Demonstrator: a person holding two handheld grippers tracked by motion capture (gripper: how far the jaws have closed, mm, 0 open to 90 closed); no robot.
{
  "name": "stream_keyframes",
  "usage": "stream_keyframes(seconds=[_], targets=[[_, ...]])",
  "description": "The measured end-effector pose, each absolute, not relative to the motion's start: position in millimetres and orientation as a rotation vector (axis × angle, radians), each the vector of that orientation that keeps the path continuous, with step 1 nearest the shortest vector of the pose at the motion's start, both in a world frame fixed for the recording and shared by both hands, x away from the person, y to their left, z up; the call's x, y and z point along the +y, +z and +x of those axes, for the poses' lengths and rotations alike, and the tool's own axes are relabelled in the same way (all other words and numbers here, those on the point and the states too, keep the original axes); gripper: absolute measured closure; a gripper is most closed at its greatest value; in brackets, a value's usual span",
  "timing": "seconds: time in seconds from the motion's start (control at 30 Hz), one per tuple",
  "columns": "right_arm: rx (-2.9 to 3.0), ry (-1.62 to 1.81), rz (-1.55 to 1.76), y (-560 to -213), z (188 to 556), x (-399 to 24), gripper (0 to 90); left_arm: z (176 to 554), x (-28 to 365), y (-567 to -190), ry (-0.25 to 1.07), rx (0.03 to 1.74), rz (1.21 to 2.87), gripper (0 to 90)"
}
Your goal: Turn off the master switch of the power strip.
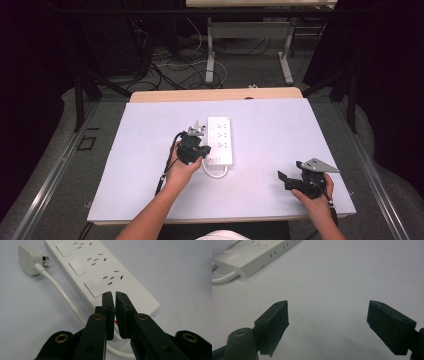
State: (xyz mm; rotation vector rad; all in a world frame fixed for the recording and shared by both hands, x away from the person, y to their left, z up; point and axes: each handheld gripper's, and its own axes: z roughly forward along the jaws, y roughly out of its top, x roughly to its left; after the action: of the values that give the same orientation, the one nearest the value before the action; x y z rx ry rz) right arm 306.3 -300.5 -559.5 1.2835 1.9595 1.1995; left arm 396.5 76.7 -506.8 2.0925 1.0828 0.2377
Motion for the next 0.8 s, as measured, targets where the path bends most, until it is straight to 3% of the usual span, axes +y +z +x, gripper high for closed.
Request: stream_keyframes(seconds=[0.8], targets=[[1.97, 1.195, 1.284, -559, 306, -301, 17.1, 397, 60, -522, 0.145, 1.086, 2.136, 90.0]])
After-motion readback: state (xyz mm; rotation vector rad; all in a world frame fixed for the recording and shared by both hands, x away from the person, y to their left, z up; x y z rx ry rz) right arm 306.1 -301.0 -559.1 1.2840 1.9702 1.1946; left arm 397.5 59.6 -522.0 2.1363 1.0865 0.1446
